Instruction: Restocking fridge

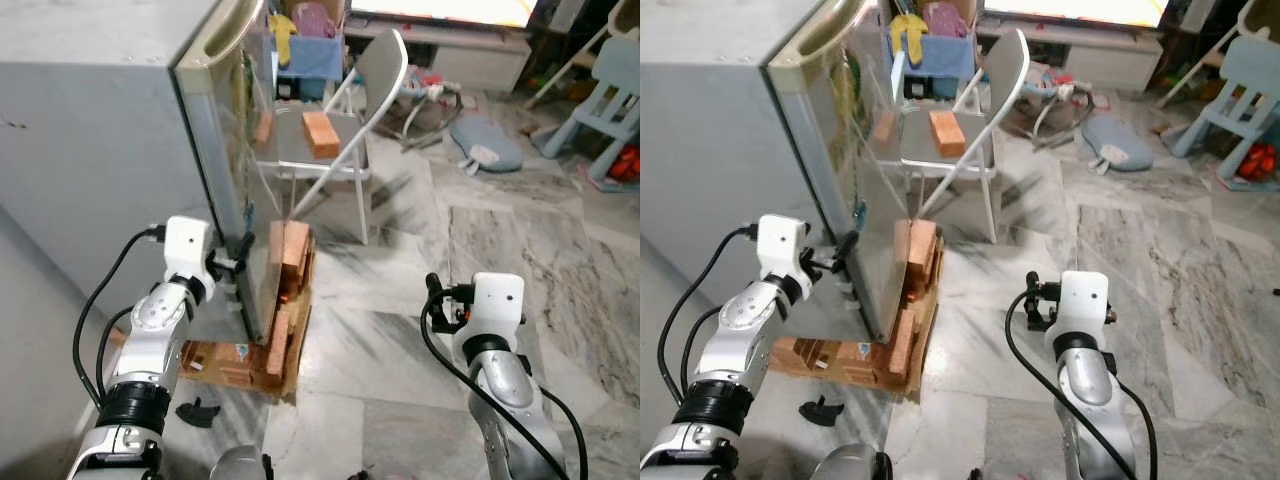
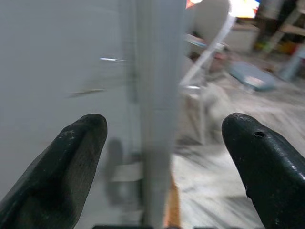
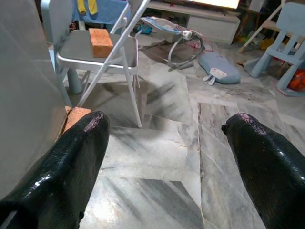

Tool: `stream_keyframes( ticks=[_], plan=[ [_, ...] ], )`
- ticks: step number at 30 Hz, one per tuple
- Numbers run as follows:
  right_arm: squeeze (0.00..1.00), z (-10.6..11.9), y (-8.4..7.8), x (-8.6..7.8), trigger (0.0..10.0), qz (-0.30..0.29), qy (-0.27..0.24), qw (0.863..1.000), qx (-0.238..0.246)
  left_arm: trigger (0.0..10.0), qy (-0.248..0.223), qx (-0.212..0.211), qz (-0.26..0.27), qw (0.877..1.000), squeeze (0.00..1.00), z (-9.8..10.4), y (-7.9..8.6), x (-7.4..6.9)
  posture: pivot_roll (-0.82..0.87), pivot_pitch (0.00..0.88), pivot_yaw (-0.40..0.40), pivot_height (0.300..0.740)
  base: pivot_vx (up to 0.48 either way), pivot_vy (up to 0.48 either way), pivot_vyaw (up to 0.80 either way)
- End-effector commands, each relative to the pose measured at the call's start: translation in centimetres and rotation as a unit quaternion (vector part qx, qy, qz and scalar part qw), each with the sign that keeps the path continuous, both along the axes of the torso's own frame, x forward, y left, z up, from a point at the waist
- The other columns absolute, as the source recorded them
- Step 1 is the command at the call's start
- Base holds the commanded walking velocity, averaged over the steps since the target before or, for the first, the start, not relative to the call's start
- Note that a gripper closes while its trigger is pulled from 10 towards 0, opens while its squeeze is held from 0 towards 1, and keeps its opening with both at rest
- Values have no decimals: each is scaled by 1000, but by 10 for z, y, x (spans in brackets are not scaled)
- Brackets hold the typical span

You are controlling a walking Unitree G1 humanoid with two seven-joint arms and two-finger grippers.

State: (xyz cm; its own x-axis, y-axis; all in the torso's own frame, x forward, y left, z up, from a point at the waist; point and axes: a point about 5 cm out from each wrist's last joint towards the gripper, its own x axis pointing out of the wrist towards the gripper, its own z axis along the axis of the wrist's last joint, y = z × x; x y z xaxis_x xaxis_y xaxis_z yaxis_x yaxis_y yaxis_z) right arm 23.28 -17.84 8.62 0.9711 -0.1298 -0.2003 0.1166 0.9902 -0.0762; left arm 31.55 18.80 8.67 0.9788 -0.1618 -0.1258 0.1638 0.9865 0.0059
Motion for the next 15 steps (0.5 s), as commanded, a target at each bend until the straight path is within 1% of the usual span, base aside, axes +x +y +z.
stream_keyframes(
  ticks=[1,4,5,10,13,15],
  plan=[
    [0,0,-2,1,10000,-3,-1,1000,-1,10000,-16,4,12,1000,0,8,3,5,78,7,-35,740,0,0,0],
    [0,1,-1,2,10000,-2,-2,1000,-1,10000,-22,-2,4,1000,0,12,-2,12,75,8,-38,740,0,0,0],
    [0,1,-1,3,10000,-1,-3,1000,-1,10000,-25,-9,-11,1000,0,15,-8,15,73,8,-39,740,0,0,0],
    [0,2,-1,3,10000,-2,-3,1000,-1,10000,-31,-17,-43,998,0,19,-19,19,70,9,-39,740,0,0,0],
    [0,2,-1,2,10000,-3,-4,1000,-1,10000,-36,-14,-55,998,0,22,-24,22,64,11,-33,740,0,0,0],
    [0,2,0,2,10000,-4,-4,1000,-1,10000,-38,-9,-55,998,0,23,-25,23,63,12,-32,740,0,0,0]
  ],
)
